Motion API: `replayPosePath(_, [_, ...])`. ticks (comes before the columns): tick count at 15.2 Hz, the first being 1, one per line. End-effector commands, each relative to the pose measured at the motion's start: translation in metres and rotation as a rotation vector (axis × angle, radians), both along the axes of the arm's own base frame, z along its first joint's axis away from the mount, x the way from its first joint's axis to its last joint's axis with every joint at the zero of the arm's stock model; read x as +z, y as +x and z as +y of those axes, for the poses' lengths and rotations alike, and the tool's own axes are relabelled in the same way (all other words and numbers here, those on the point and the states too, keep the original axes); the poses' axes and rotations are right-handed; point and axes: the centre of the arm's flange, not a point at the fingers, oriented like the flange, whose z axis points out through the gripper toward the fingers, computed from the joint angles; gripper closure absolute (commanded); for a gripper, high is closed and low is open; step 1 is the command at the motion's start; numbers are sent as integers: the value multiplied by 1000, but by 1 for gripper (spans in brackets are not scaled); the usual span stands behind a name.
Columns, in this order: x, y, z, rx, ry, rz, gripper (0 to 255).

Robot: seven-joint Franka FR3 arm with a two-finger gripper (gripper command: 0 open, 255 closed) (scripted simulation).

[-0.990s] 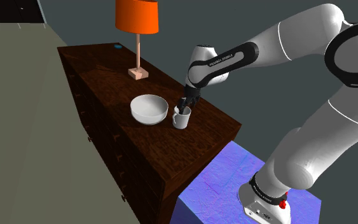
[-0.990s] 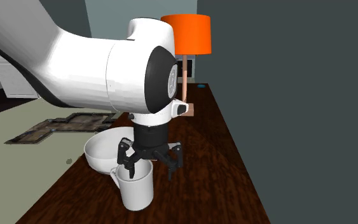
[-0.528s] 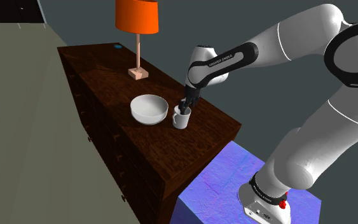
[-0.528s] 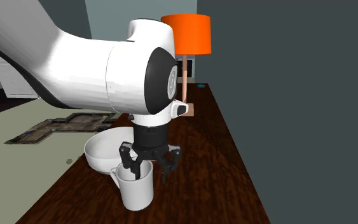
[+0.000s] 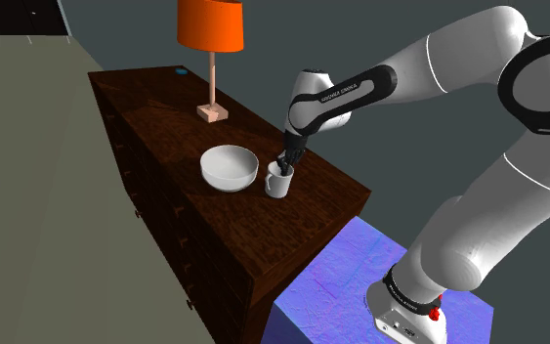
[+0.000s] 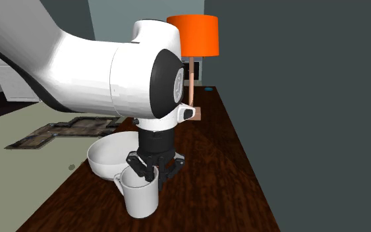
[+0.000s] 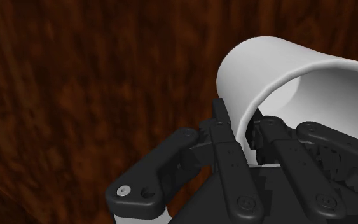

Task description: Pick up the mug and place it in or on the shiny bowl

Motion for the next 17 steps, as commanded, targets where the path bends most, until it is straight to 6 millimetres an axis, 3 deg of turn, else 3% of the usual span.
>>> replayPosePath(1, [0,0,0,0,0,0,255])
replayPosePath(17, [84,0,0,0,0,0,255])
